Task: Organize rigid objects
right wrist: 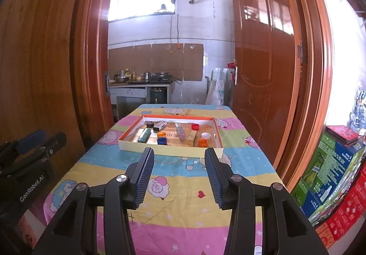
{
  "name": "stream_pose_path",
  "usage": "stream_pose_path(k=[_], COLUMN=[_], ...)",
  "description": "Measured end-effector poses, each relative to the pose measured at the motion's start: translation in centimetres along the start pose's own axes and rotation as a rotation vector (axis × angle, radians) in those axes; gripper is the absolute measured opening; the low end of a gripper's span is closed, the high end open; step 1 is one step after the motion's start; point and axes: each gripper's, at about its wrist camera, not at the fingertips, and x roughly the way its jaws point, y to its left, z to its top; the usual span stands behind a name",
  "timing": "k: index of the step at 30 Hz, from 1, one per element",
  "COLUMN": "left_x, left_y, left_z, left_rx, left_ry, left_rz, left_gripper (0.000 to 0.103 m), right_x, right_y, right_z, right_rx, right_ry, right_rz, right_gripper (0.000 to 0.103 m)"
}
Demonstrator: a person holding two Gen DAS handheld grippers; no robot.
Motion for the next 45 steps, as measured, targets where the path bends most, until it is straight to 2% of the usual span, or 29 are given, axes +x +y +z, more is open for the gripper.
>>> stream_pose_path(k=[25,45], left_x=[-0.62,-0.37], left_y=[0.03,-0.22], left_z=[0.04,-0.07], left_rx=[-0.002,-0.004], left_ry=[-0.008,0.005], left_rz=[0.004,-0.025], left_gripper=[0.046,0.046], right_x=[-0.61,-0.77], right_y=[0.07,0.34], right_z=[0.04,-0.02], right_rx=[-0.005,-0.006], right_ry=[-0.009,-0.002], right_rz=[0.002,0.006], right_gripper=[0.048,0.048])
